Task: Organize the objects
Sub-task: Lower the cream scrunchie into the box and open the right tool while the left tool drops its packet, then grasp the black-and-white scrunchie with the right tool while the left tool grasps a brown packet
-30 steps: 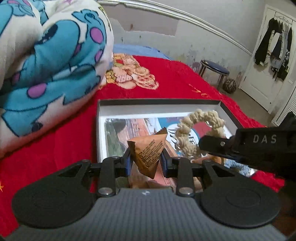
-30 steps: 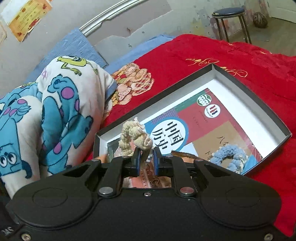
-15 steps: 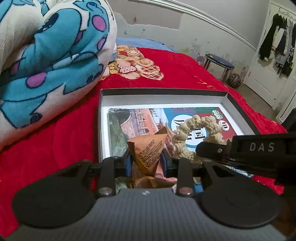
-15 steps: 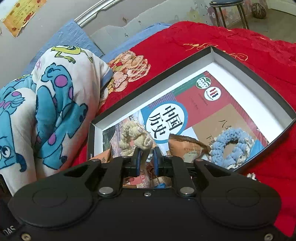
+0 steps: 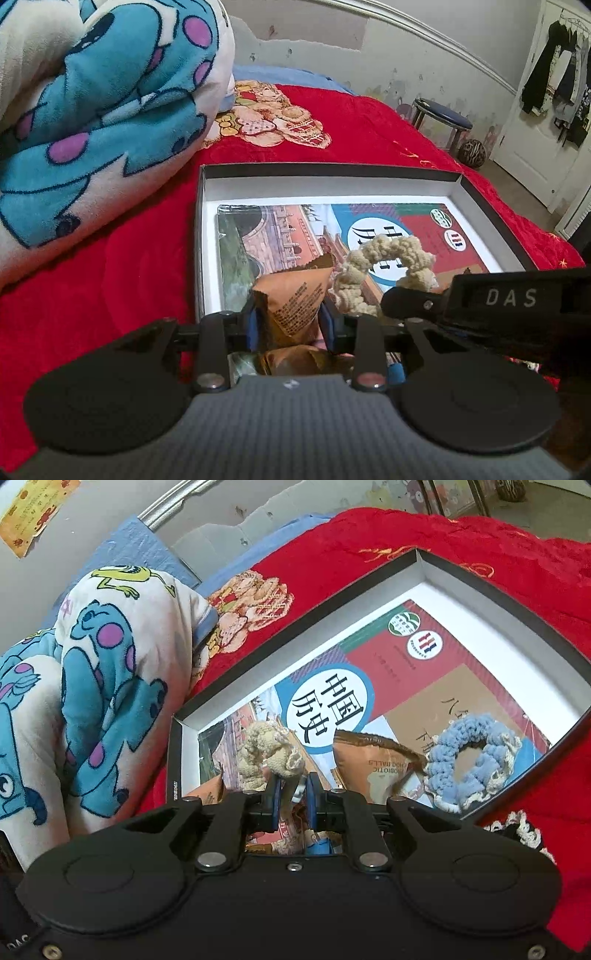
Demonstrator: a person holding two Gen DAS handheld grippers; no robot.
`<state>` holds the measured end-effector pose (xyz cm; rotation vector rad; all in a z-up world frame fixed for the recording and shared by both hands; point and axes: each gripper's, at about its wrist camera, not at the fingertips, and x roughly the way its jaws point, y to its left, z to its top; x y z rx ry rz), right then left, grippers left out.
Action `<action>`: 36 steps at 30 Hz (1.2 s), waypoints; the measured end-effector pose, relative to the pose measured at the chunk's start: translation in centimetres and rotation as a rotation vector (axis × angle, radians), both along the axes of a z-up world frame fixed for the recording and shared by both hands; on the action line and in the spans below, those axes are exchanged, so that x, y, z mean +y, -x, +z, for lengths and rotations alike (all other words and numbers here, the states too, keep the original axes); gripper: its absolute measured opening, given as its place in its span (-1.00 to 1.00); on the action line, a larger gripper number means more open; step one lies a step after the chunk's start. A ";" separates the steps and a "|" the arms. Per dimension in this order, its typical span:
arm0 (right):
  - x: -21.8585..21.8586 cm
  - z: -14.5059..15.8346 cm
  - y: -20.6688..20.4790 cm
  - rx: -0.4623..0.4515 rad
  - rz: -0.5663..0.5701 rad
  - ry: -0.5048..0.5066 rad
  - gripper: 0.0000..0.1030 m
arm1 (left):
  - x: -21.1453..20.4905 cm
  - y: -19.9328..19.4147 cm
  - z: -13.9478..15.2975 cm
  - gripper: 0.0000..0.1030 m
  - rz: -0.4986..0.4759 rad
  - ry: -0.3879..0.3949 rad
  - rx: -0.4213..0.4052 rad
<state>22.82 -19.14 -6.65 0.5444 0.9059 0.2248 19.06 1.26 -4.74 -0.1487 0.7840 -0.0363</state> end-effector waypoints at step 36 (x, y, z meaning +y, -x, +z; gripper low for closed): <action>-13.3 16.2 15.7 -0.366 -0.186 0.079 0.52 | -7.7 14.0 12.7 0.89 -0.202 0.049 -0.354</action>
